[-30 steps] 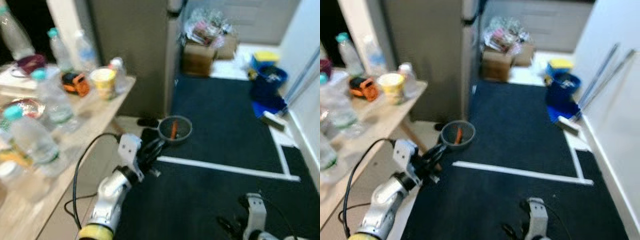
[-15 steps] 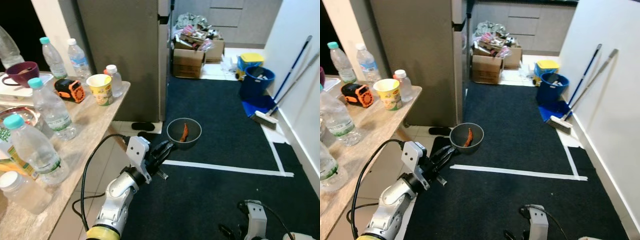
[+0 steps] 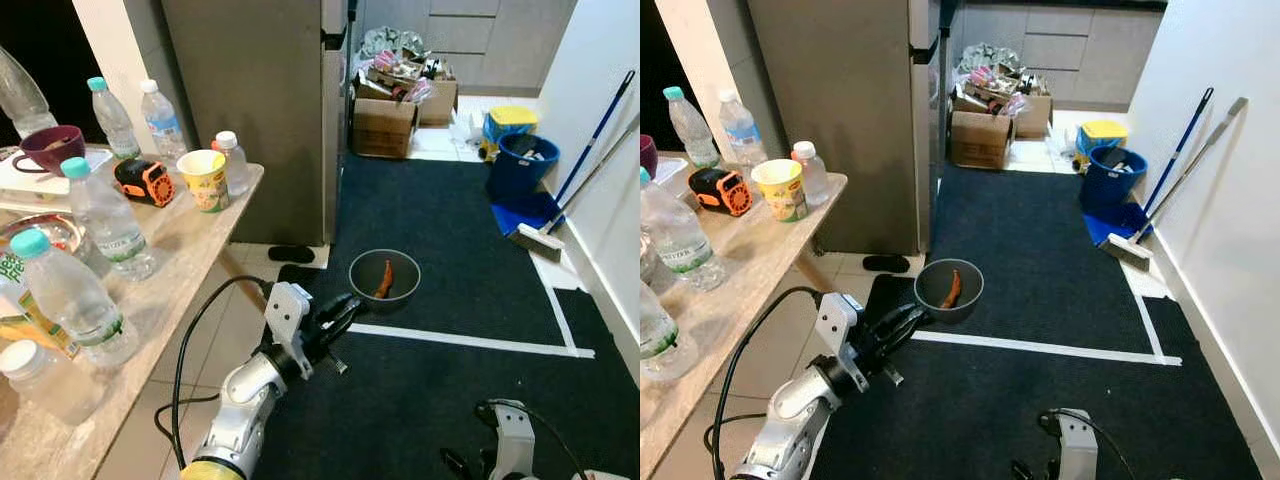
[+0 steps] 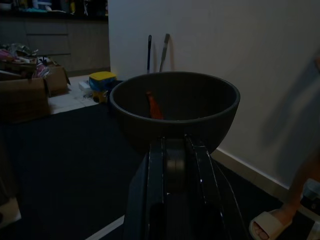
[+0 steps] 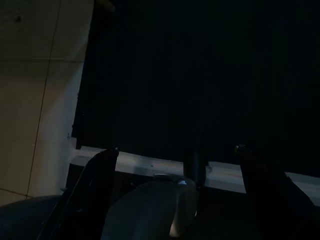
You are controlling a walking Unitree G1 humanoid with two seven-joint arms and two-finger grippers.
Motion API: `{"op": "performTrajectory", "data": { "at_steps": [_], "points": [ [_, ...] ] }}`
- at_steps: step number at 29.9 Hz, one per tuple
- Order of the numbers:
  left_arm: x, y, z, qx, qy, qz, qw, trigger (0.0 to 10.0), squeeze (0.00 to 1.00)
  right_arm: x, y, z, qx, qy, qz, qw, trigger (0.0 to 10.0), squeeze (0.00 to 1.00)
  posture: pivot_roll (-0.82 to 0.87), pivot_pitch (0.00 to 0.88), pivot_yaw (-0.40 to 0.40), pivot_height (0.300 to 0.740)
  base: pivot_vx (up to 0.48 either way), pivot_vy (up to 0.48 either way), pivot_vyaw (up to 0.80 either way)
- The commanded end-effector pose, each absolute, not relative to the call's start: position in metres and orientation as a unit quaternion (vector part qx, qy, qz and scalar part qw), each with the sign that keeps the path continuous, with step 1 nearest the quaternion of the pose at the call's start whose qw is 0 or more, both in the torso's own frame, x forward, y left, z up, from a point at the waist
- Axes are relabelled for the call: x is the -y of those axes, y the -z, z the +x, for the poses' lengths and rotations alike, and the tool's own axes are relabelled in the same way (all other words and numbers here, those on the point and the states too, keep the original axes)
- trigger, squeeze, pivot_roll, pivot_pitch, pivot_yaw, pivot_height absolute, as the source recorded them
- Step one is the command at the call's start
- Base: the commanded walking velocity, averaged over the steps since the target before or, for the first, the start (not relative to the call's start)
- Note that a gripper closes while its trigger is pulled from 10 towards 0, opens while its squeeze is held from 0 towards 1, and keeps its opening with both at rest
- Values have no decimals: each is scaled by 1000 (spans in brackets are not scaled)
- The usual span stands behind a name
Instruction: Restocking fridge
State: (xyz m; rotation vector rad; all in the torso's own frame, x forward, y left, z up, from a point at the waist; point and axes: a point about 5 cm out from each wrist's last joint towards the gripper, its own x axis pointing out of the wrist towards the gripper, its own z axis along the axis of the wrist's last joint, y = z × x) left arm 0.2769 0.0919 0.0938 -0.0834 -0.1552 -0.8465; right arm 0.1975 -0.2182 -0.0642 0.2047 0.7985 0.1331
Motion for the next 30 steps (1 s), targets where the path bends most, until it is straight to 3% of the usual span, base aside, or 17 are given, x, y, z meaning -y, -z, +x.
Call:
{"op": "performTrajectory", "data": {
  "at_steps": [1,5,30],
  "points": [
    [-87,-94,277,77,417,-43,905,10000,0,218,64,198,-388,-60,98,915,10000,0,-24,29,-2,740,262,0,0],
    [-87,-94,277,78,417,-43,905,10000,0,217,64,199,-388,-60,97,915,10000,0,-24,29,-2,740,255,0,0],
    [-88,-92,278,73,411,-42,908,10000,0,212,64,202,-386,-67,98,915,10000,0,-21,26,1,740,10,0,-753]
  ]
}}
